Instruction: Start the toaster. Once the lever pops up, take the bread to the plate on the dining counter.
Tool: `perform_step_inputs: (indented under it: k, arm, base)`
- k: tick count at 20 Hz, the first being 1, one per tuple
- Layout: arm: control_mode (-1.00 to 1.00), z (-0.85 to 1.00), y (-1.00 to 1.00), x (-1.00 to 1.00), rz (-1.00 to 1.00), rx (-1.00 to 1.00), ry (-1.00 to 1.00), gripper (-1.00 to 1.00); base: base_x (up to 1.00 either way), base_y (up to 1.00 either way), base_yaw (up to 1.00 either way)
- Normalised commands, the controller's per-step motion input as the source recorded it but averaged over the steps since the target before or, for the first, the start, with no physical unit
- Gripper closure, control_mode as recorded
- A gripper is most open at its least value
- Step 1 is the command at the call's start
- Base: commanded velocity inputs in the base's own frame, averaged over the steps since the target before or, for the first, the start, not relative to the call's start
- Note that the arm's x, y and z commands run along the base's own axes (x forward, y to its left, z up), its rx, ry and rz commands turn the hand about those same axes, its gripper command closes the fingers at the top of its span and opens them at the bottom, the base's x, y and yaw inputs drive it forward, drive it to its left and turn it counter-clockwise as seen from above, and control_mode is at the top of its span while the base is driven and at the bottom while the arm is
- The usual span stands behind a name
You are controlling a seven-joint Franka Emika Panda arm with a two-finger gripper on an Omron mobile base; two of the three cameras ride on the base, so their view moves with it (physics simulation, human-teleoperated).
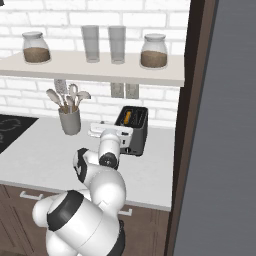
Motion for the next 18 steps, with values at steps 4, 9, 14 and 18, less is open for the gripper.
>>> perform_step_inputs:
  k: [4, 9, 14, 18]
  arm:
    - [-1.0, 0.0, 0.0, 0.0, 0.0, 0.0, 0.0, -1.0]
    - [-1.0, 0.0, 0.0, 0.0, 0.0, 0.0, 0.0, -1.0]
    - [-1.0, 0.0, 0.0, 0.0, 0.0, 0.0, 0.0, -1.0]
    - [-1.0, 0.0, 0.0, 0.0, 0.0, 0.0, 0.0, -1.0]
  base:
    - [0.0, 0.0, 0.0]
    - [0.0, 0.0, 0.0]
    - [0.0, 0.0, 0.0]
    - [0.0, 0.0, 0.0]
